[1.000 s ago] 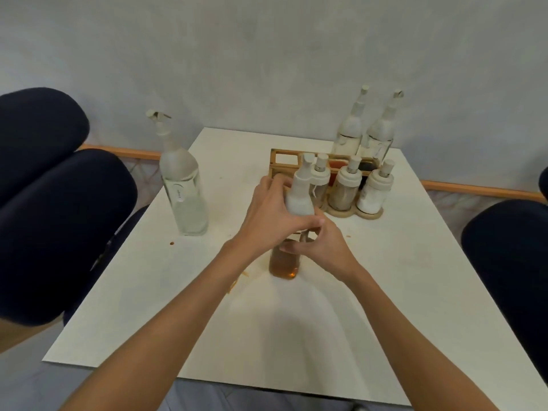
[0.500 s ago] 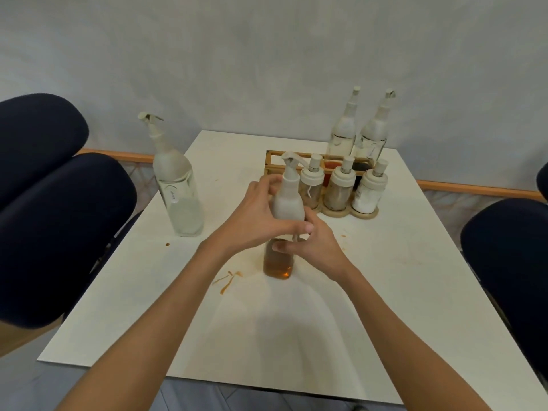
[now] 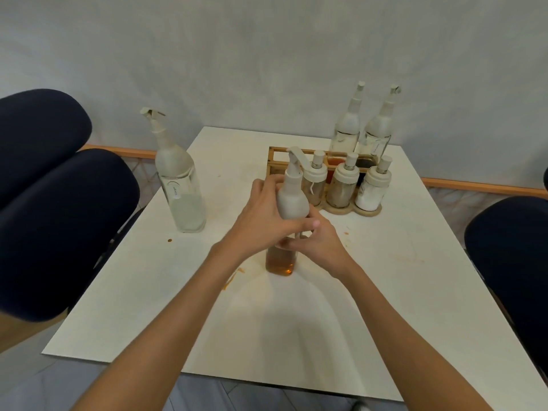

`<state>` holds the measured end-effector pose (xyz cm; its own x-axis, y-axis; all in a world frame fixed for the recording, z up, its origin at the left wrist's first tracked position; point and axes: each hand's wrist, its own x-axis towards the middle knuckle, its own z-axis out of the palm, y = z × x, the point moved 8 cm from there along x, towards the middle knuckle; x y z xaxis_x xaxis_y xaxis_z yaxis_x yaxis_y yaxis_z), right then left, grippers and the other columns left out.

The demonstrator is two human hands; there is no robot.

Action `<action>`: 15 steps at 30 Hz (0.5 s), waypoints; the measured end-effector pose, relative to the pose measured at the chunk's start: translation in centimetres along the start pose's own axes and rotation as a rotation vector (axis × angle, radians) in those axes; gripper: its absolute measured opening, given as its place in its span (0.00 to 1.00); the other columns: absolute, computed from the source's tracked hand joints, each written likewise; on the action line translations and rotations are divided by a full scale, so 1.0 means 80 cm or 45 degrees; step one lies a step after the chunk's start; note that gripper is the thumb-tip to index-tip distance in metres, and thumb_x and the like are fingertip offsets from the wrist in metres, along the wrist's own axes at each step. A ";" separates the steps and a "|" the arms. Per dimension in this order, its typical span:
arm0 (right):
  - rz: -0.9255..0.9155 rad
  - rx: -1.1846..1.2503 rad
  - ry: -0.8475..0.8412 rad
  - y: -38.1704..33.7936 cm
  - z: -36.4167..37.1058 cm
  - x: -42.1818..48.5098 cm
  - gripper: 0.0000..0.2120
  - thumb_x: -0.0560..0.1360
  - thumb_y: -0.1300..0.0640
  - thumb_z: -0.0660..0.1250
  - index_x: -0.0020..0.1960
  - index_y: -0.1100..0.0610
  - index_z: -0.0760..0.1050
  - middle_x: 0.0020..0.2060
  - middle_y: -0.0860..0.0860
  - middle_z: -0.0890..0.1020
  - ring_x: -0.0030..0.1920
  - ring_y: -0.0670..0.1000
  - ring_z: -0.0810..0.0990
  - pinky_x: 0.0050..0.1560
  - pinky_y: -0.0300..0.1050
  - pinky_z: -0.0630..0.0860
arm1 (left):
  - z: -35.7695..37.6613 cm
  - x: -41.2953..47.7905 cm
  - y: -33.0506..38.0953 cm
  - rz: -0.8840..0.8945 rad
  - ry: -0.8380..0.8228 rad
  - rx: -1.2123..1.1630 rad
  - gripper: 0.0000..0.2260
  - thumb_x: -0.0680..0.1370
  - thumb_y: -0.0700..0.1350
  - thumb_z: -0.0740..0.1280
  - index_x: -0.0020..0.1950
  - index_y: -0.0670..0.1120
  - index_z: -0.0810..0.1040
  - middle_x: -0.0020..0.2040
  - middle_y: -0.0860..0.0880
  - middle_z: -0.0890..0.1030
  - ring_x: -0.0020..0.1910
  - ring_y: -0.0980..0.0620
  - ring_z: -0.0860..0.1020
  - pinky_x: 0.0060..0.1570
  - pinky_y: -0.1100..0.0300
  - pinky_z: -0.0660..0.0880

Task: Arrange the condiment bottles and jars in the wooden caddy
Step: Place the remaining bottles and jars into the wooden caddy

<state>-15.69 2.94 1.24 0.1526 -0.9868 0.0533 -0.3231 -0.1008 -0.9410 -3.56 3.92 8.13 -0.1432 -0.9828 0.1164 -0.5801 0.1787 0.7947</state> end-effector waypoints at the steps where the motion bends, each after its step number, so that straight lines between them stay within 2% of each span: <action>1: 0.002 0.003 -0.003 -0.001 0.000 0.000 0.34 0.64 0.56 0.80 0.63 0.38 0.69 0.55 0.36 0.80 0.56 0.37 0.77 0.51 0.37 0.78 | -0.003 0.001 0.001 0.009 0.057 0.038 0.38 0.65 0.58 0.78 0.69 0.51 0.64 0.61 0.52 0.67 0.57 0.55 0.71 0.53 0.59 0.71; 3: 0.012 0.017 -0.007 0.000 -0.001 -0.001 0.33 0.64 0.56 0.80 0.63 0.38 0.69 0.54 0.37 0.80 0.55 0.36 0.77 0.50 0.37 0.77 | -0.008 0.005 0.004 0.045 0.080 0.052 0.33 0.65 0.55 0.79 0.64 0.50 0.67 0.57 0.52 0.69 0.54 0.54 0.71 0.47 0.65 0.69; 5: 0.023 0.028 -0.013 0.001 -0.002 -0.002 0.33 0.64 0.56 0.80 0.64 0.41 0.70 0.54 0.39 0.80 0.54 0.36 0.77 0.49 0.35 0.77 | -0.012 0.010 0.004 0.073 -0.001 0.024 0.29 0.65 0.53 0.80 0.60 0.51 0.69 0.57 0.53 0.72 0.53 0.54 0.72 0.42 0.69 0.66; 9: 0.016 0.036 -0.012 0.001 -0.002 -0.003 0.35 0.64 0.55 0.80 0.67 0.45 0.70 0.56 0.43 0.79 0.57 0.41 0.76 0.47 0.34 0.75 | -0.020 0.011 0.000 0.054 -0.095 -0.037 0.29 0.66 0.53 0.79 0.62 0.53 0.71 0.58 0.56 0.75 0.55 0.54 0.74 0.43 0.70 0.68; 13: 0.008 0.025 0.007 -0.001 -0.002 -0.002 0.33 0.64 0.56 0.80 0.64 0.44 0.70 0.54 0.42 0.80 0.54 0.43 0.77 0.47 0.37 0.75 | -0.009 0.003 0.000 0.030 -0.005 -0.100 0.27 0.68 0.56 0.78 0.63 0.52 0.72 0.56 0.56 0.78 0.53 0.57 0.77 0.43 0.71 0.69; 15: -0.028 0.034 0.011 -0.004 0.002 -0.002 0.34 0.65 0.59 0.79 0.65 0.45 0.69 0.54 0.41 0.79 0.53 0.41 0.77 0.46 0.35 0.75 | 0.004 -0.001 -0.001 -0.018 0.088 -0.152 0.29 0.66 0.56 0.78 0.62 0.51 0.72 0.54 0.55 0.79 0.52 0.56 0.78 0.45 0.66 0.74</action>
<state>-15.42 3.17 1.49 0.1513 -0.9855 0.0769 -0.2950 -0.1193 -0.9480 -3.72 3.96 7.87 -0.0781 -0.9867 0.1422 -0.4814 0.1623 0.8614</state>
